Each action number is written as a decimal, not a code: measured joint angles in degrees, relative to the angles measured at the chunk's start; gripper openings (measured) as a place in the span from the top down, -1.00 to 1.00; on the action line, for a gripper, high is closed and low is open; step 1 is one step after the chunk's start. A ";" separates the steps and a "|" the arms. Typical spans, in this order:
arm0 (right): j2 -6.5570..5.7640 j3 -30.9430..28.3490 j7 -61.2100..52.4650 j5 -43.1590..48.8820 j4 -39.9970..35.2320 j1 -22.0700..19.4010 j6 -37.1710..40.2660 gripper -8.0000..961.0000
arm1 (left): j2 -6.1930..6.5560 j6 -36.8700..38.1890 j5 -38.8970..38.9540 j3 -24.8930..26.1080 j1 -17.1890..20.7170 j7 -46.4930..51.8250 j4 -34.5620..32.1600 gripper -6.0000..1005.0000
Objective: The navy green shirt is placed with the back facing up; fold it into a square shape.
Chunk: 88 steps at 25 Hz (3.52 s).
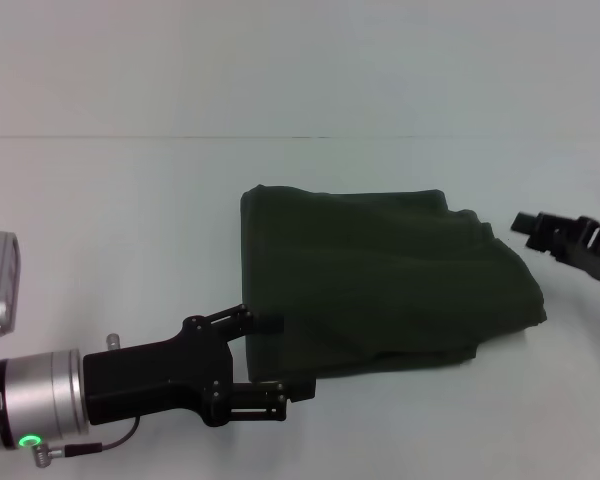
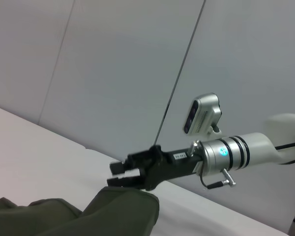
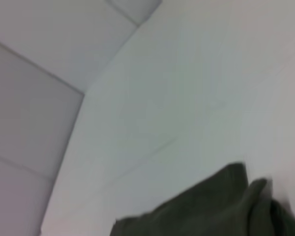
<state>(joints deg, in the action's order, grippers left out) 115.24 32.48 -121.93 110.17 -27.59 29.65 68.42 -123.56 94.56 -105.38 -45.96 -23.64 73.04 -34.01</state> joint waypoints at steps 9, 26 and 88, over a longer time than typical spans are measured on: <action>0.30 -2.54 -3.70 -2.44 1.95 3.84 -7.94 -0.57 | -0.05 0.27 0.24 0.00 0.10 0.00 0.00 -0.89; -0.38 8.85 -18.06 2.57 6.56 11.87 -21.72 -0.63 | -0.17 0.22 0.23 0.00 0.50 -0.72 0.08 -0.89; -0.06 8.86 -17.29 2.70 7.94 11.77 -17.30 -0.43 | -0.26 0.13 0.61 0.79 0.97 -0.71 0.26 -0.89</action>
<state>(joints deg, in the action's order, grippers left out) 115.17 41.34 -139.22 112.87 -19.65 41.42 51.12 -123.83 94.69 -104.76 -45.18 -22.67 72.33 -33.75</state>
